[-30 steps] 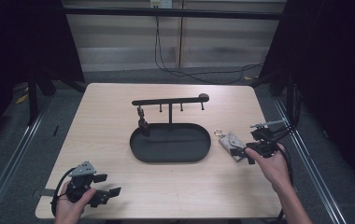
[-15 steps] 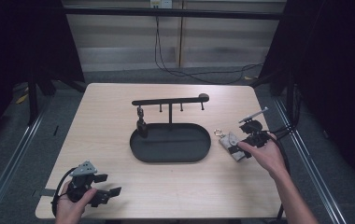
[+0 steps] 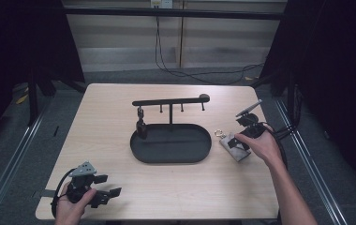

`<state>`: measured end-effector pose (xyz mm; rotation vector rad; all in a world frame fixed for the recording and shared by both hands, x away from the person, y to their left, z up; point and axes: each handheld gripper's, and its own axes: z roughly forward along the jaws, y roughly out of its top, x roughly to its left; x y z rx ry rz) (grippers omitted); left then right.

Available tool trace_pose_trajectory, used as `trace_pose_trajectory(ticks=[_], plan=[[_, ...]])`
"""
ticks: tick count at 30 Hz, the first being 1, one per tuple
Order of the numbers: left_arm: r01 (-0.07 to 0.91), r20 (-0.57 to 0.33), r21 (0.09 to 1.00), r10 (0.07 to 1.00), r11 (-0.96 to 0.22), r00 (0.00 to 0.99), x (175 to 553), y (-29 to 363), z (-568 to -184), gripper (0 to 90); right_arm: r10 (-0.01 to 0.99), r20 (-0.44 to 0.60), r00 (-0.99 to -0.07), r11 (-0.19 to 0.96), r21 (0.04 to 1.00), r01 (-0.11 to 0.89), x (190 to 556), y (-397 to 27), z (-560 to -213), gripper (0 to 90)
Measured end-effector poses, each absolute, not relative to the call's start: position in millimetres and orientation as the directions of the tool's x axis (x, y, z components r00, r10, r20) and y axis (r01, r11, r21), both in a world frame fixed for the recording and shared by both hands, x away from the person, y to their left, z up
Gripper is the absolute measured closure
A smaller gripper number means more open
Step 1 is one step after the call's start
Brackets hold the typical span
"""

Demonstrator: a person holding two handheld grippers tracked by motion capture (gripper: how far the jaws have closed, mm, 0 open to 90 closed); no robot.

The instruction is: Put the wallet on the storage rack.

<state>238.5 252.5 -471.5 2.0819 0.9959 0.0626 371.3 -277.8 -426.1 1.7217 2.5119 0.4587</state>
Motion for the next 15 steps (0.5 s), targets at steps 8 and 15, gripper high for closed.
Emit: trace_pose_trajectory(ticks=[8, 15], plan=[[0.639, -0.292, 0.686, 0.672, -0.349, 0.680, 239.2, 253.3, -472.2, 20.4, 0.922, 0.105, -0.372, 0.343, 0.222, 0.913, 383.9, -281.6, -443.6, 23.1], [0.635, -0.288, 0.687, 0.670, -0.353, 0.684, 238.9, 253.1, -472.0, 20.4, 0.926, 0.073, -0.371, 0.353, 0.180, 0.918, 391.0, -273.5, -456.4, 24.8]])
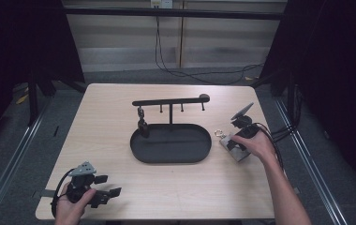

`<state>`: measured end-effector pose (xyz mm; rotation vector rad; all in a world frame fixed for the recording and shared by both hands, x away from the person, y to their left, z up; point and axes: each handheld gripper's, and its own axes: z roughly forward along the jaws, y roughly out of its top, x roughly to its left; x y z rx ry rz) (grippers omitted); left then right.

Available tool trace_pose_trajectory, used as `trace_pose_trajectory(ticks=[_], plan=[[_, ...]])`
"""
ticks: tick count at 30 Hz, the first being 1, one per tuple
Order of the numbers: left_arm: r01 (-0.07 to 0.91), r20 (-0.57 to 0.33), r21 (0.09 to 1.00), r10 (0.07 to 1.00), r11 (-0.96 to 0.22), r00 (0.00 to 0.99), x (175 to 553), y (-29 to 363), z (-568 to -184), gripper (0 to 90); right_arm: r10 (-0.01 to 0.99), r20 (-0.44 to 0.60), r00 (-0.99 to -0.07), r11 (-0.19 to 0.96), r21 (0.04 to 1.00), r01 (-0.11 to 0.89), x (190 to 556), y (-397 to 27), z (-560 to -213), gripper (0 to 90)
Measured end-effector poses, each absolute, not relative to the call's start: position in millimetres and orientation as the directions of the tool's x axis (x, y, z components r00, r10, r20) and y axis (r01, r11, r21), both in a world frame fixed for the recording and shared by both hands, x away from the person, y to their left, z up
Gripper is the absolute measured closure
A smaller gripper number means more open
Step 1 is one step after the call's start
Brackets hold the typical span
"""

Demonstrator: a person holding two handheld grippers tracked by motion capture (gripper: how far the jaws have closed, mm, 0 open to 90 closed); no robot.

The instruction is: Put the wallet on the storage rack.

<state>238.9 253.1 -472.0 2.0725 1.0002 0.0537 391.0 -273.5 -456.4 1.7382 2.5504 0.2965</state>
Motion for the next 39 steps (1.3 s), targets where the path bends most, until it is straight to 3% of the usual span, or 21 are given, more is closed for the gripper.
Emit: trace_pose_trajectory(ticks=[28, 39], plan=[[0.642, -0.301, 0.676, 0.660, -0.362, 0.688, 241.4, 251.0, -473.2, 20.4, 0.926, 0.018, -0.376, 0.373, 0.098, 0.923, 401.4, -263.2, -476.5, 25.2], [0.644, -0.304, 0.668, 0.653, -0.373, 0.694, 240.9, 251.2, -473.1, 20.4, 0.936, 0.027, -0.351, 0.349, 0.064, 0.935, 407.4, -259.6, -470.5, 31.3]])
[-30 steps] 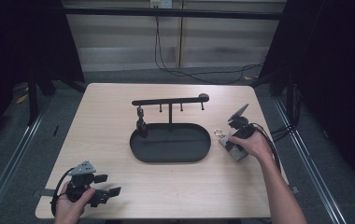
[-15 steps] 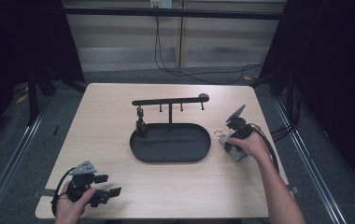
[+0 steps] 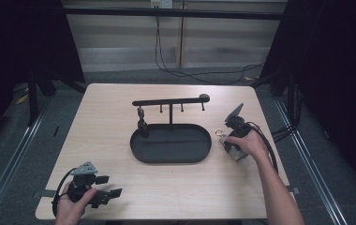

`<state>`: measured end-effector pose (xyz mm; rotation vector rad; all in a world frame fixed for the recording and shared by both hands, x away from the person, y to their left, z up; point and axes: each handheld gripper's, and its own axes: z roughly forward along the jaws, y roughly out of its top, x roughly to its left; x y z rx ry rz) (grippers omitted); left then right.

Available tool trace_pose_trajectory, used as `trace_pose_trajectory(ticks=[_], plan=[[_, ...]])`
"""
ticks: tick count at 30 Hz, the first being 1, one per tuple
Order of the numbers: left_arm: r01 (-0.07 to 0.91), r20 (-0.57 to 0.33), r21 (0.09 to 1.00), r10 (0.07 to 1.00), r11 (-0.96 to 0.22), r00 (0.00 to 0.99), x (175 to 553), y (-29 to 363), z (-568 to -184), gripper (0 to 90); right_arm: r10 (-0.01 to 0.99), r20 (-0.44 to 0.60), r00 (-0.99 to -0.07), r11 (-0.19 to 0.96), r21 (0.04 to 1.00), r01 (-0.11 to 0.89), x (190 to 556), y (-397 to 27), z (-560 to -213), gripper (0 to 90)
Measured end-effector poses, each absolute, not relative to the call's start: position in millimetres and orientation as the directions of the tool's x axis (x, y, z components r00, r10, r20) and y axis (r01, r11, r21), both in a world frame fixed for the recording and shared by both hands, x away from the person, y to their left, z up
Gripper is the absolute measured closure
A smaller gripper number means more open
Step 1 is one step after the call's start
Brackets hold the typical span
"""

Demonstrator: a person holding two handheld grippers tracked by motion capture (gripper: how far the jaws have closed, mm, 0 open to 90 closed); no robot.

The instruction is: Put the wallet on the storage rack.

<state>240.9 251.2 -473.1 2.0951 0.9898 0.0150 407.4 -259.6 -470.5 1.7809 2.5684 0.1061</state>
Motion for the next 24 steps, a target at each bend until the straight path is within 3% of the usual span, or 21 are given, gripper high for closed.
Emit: trace_pose_trajectory(ticks=[24], plan=[[0.644, -0.305, 0.663, 0.649, -0.380, 0.697, 240.6, 251.2, -472.3, 20.2, 0.959, 0.060, -0.278, 0.268, 0.135, 0.954, 400.0, -271.4, -428.3, 32.5]])
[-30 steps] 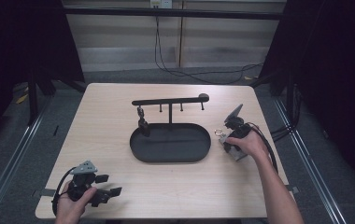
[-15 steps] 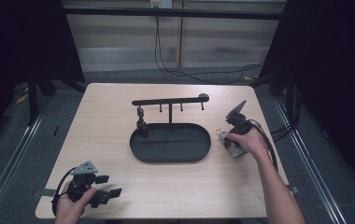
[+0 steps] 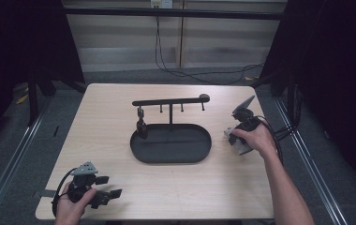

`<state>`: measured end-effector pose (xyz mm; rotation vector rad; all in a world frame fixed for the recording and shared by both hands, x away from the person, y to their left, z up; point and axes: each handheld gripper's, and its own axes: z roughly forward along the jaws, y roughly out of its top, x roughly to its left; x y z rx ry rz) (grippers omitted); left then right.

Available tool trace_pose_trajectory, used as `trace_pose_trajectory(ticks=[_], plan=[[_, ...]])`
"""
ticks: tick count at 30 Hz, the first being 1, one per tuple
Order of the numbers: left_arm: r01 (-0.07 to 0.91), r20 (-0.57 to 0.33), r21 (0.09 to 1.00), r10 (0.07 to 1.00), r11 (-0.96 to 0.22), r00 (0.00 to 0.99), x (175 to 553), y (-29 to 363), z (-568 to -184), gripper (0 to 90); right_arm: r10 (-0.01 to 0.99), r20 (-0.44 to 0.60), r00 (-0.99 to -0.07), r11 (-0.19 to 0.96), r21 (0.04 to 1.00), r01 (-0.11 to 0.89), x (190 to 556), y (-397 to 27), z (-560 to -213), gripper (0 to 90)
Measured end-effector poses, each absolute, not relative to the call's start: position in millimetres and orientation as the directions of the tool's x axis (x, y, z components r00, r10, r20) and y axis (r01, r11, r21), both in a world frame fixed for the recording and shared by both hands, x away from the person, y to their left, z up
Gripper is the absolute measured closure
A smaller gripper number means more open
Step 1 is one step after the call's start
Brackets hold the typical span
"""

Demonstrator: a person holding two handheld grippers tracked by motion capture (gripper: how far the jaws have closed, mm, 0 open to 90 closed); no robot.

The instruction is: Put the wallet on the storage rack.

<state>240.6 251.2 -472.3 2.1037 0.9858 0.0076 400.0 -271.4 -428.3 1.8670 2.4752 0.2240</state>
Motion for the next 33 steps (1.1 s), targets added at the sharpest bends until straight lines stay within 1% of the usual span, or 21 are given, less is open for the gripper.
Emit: trace_pose_trajectory(ticks=[2, 14, 17, 31, 33], plan=[[0.646, -0.306, 0.664, 0.653, -0.375, 0.693, 240.6, 251.8, -472.3, 20.2, 0.959, 0.058, -0.278, 0.267, 0.144, 0.953, 399.4, -269.3, -423.2, 32.5], [0.647, -0.304, 0.665, 0.655, -0.374, 0.692, 240.9, 252.3, -472.1, 20.2, 0.956, 0.060, -0.288, 0.278, 0.128, 0.952, 400.5, -262.9, -397.8, 32.5], [0.644, -0.304, 0.663, 0.650, -0.381, 0.697, 241.2, 252.0, -472.0, 20.2, 0.952, 0.042, -0.303, 0.296, 0.121, 0.948, 400.2, -261.1, -392.5, 32.5], [0.648, -0.307, 0.658, 0.650, -0.383, 0.695, 240.6, 251.4, -472.4, 20.2, 0.946, 0.063, -0.317, 0.304, 0.162, 0.939, 397.1, -245.8, -367.0, 32.6], [0.648, -0.305, 0.657, 0.651, -0.385, 0.695, 240.7, 251.2, -472.8, 20.2, 0.944, 0.082, -0.319, 0.302, 0.176, 0.937, 397.3, -243.6, -362.8, 32.6]])
